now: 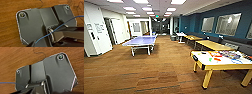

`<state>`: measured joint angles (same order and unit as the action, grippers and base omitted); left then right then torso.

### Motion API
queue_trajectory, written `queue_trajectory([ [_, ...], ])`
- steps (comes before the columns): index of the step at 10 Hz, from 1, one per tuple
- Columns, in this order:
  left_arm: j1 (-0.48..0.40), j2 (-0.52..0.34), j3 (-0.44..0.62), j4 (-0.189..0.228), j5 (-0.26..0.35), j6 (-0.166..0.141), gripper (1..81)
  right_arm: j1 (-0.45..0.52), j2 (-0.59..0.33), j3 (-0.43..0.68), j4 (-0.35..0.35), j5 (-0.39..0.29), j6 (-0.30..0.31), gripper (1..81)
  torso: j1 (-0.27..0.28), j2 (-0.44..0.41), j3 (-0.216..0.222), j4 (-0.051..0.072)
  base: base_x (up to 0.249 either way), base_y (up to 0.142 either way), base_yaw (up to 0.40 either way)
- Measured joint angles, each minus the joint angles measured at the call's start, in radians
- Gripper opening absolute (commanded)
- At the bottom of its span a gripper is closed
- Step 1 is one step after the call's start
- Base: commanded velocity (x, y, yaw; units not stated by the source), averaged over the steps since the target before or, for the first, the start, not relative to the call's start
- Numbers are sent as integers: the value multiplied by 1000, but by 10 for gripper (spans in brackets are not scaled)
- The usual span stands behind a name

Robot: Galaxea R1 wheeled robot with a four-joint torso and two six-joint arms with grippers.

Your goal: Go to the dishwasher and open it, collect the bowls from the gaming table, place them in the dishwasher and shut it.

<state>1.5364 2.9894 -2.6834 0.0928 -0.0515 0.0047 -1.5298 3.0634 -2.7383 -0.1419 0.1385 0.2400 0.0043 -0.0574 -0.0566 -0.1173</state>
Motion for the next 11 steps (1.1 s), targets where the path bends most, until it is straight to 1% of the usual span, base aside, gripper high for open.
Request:
queue_trajectory([
  [1, 9, 1, 0, 0, 9, 0, 811, 2, 0, 0, 0, 1, 0, 811, 0, 0, 0, 0, 0, 0, -396],
  [2, -3, -1, 0, 0, 17, 0, 811, -2, 1, 0, 0, 0, 0, 811, 0, 0, 0, 0, 0, 0, -396],
  [11, -6, 0, 1, 0, 17, 0, 811, -2, 0, 0, 0, 0, 0, 811, 0, 0, 0, 0, 0, 0, -397],
])
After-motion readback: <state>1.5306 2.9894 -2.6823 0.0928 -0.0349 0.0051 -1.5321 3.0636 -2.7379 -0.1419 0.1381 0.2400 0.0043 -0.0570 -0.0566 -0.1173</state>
